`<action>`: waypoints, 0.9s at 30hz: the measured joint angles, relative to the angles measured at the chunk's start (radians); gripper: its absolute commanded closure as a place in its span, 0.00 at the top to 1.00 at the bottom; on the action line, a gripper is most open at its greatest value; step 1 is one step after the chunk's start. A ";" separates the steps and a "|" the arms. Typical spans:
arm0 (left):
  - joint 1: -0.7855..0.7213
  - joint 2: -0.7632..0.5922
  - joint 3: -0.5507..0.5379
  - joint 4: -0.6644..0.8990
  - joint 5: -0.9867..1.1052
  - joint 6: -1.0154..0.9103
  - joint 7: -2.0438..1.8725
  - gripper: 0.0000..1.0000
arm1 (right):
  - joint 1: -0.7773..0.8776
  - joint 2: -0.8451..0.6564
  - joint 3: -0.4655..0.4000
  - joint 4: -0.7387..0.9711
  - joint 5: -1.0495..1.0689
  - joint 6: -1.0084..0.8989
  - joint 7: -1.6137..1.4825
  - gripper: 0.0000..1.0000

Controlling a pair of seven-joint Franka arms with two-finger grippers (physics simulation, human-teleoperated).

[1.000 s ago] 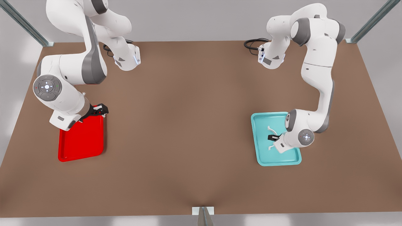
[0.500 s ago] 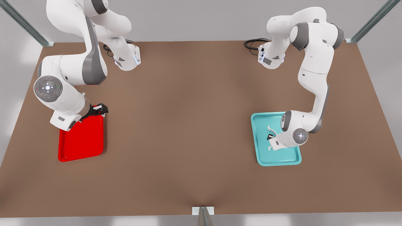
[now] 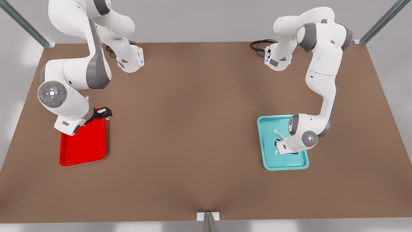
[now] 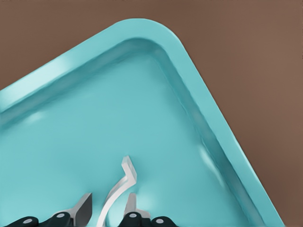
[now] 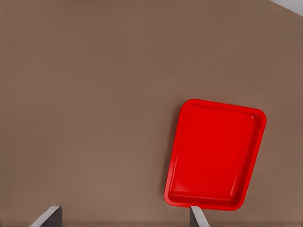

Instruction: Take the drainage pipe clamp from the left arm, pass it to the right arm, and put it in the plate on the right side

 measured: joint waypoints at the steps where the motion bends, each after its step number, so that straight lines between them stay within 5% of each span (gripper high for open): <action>1: 0.000 0.000 0.000 0.000 -0.001 0.003 0.004 0.48 | 0.000 0.001 0.001 -0.001 0.000 -0.002 0.000 1.00; 18: -0.003 0.013 0.000 0.001 -0.003 0.024 0.040 0.37 | 0.032 0.029 0.002 -0.001 0.000 -0.024 -0.004 1.00; 21: -0.003 0.013 0.000 0.001 0.008 0.026 0.034 0.21 | 0.028 0.030 0.001 0.000 -0.001 -0.029 -0.004 1.00; 27: -0.003 0.003 0.000 0.001 0.005 0.022 0.029 0.21 | 0.025 0.048 0.001 0.006 -0.001 -0.034 -0.005 1.00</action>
